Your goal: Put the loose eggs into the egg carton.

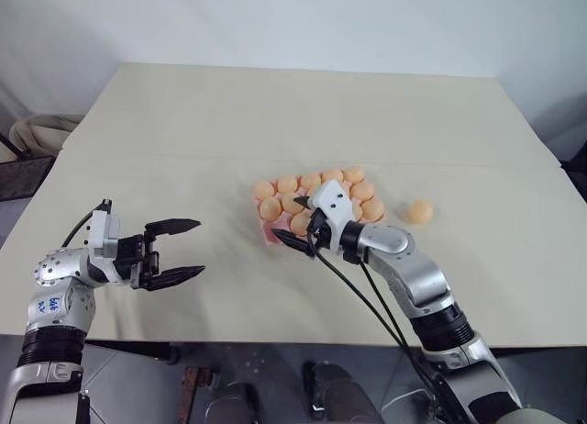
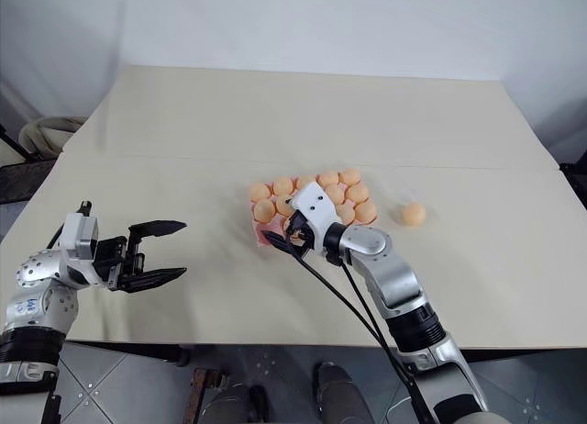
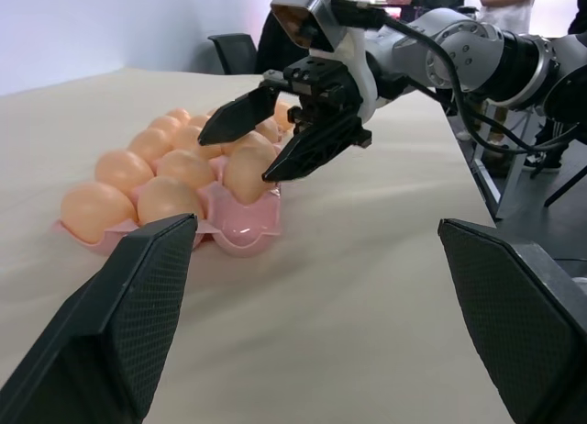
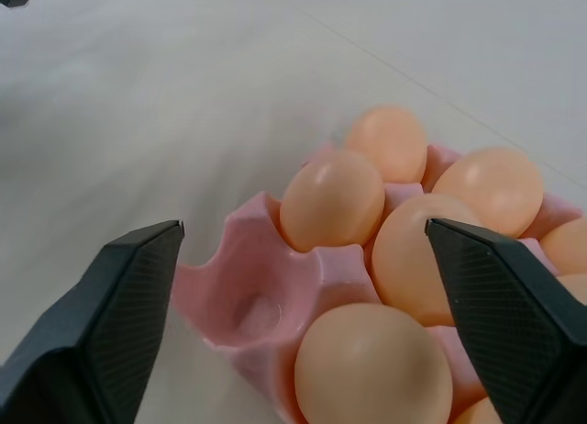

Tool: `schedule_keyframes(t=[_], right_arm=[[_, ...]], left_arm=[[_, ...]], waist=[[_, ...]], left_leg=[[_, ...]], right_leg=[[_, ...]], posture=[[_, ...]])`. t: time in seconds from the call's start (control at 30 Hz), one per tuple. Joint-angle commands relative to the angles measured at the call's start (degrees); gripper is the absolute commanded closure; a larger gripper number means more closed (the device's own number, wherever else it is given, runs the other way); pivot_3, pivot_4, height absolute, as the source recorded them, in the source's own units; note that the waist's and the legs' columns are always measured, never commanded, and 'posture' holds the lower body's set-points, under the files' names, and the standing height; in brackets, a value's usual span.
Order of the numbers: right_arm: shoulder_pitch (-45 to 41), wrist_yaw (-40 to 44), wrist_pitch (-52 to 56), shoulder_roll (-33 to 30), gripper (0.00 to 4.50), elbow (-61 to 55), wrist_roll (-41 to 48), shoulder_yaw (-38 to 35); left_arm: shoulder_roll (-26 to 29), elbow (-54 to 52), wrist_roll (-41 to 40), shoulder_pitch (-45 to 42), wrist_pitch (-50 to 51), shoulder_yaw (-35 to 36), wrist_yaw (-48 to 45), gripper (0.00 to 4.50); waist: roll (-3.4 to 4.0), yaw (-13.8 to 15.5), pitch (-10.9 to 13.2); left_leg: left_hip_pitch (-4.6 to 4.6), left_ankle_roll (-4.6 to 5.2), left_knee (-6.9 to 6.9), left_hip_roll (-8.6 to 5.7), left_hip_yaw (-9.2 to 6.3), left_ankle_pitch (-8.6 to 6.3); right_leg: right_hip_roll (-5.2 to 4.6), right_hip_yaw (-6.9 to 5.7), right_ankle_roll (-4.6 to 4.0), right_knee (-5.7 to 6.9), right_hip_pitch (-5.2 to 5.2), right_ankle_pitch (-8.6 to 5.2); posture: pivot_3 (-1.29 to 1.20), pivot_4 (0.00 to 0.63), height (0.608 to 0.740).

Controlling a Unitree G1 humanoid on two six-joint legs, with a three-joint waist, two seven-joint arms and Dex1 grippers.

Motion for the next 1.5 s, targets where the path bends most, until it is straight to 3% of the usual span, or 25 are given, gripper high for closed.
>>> schedule_keyframes(t=[0.03, 0.3, 0.47, 0.73, 1.0, 1.5], right_arm=[[1.04, 1.14, 1.58, -2.95, 0.03, -7.02, 3.36, -5.47], [7.45, 1.11, 4.29, -12.12, 0.03, -13.71, 8.74, -19.2], [14.98, -1.49, 0.68, -19.25, 0.03, -7.73, 6.59, -31.13], [21.53, -3.85, -1.66, -19.12, 0.03, -7.03, 8.32, -37.95], [26.89, -4.44, -4.66, -18.27, 0.03, -7.25, 9.71, -40.16], [15.24, -12.9, -8.69, -13.74, 0.03, 6.86, 3.58, -32.2]], left_arm=[[0.94, -1.08, -1.16, 1.09, -0.03, 2.36, -6.44, 0.0], [1.81, -1.51, -0.83, 3.6, 0.36, 7.12, -4.99, 0.0], [1.6, -1.66, -0.61, 4.98, 0.59, 8.66, -4.65, 0.0], [1.2, -1.14, -0.33, 4.89, 0.96, 8.6, -5.05, 0.0], [0.28, 1.06, 0.53, 2.7, 0.59, 7.91, -5.19, 0.0], [0.24, 2.71, 0.83, 1.28, 0.6, 8.99, -4.6, 0.0]], waist=[[0.0, 0.06, 0.0], [0.0, 0.14, 0.0], [0.0, 0.19, 0.0], [0.03, -0.16, 0.02], [0.04, 0.05, 0.02], [0.07, -0.05, 0.04]], left_leg=[[-0.01, 0.0, -0.01, 0.0, -0.01, 0.0], [-0.07, 0.03, -0.07, 0.02, -0.04, -0.07], [-0.07, 0.04, -0.11, 0.01, -0.04, -0.09], [0.05, 0.05, -0.13, 0.02, -0.03, -0.06], [0.04, 0.1, -0.08, -0.02, 0.01, -0.08], [0.04, 0.06, -0.11, -0.01, 0.03, -0.07]], right_leg=[[0.0, -0.01, 0.0, -0.01, 0.0, 0.0], [-0.02, -0.06, -0.01, -0.23, 0.01, -0.01], [-0.02, -0.05, -0.04, -0.3, 0.02, -0.02], [0.04, 0.01, -0.03, -0.17, 0.05, -0.01], [0.0, 0.03, 0.03, -0.22, 0.1, 0.02], [0.03, 0.05, 0.01, -0.22, 0.08, 0.01]], posture=[[0.0, 0.15, 0.74], [0.0, 0.15, 0.74], [0.0, 0.15, 0.74], [0.0, 0.15, 0.74], [0.0, 0.15, 0.74], [0.0, 0.15, 0.74]])
